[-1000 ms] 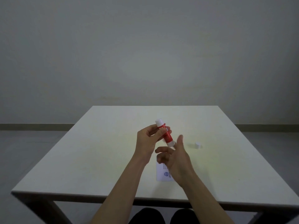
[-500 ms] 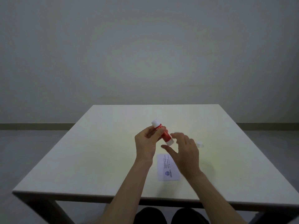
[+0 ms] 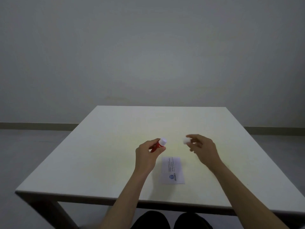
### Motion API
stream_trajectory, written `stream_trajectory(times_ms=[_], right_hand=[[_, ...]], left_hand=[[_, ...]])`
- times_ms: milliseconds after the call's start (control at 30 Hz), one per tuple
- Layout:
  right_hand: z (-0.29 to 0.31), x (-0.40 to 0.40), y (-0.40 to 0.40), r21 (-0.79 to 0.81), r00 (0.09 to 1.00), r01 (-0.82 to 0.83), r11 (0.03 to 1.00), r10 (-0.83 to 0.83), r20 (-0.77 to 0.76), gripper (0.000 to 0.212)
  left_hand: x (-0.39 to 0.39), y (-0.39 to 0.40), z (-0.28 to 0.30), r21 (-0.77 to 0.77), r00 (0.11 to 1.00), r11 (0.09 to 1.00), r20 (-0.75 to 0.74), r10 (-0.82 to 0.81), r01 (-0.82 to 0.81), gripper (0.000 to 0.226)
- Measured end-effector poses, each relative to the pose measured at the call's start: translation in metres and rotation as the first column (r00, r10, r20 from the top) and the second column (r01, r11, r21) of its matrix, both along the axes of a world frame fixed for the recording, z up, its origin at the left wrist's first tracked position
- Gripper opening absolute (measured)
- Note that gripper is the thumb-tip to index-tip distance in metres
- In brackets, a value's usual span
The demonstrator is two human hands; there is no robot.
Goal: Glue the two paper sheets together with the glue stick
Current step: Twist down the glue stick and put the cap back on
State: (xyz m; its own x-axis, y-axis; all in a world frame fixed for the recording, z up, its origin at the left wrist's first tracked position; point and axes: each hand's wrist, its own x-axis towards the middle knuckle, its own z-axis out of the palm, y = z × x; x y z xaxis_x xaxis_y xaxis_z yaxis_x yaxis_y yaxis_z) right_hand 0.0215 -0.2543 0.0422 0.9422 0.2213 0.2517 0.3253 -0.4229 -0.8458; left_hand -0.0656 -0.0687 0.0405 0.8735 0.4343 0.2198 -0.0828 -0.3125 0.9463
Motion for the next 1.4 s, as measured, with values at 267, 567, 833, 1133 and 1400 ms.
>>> stream_trajectory(times_ms=[267,567,833,1133,1400], right_hand=[[0.037,-0.029,0.034,-0.064,0.954,-0.242,0.968,0.250,0.164,0.024],[0.044,-0.027,0.047,-0.630,0.958,0.108,0.769,0.090,0.274,0.059],[0.051,-0.027,0.045,-0.561,0.959,-0.034,0.827,0.185,0.215,0.050],[0.037,-0.032,0.030,-0.361,0.987,-0.048,0.931,0.101,0.129,0.030],[0.014,-0.032,0.013,-0.329,0.992,-0.095,0.940,0.115,0.042,0.027]], left_hand=[[-0.002,-0.002,0.007,0.162,1.000,0.987,0.007,0.016,-0.017,0.031],[-0.006,-0.008,0.005,0.347,1.000,0.938,0.012,0.017,-0.021,0.024],[-0.004,-0.004,0.007,0.277,0.999,0.961,0.044,0.009,-0.020,0.023],[0.028,0.027,0.005,0.180,0.975,0.959,0.017,0.221,-0.221,0.017],[0.057,0.048,-0.014,0.142,0.935,0.934,-0.087,0.343,-0.329,0.038]])
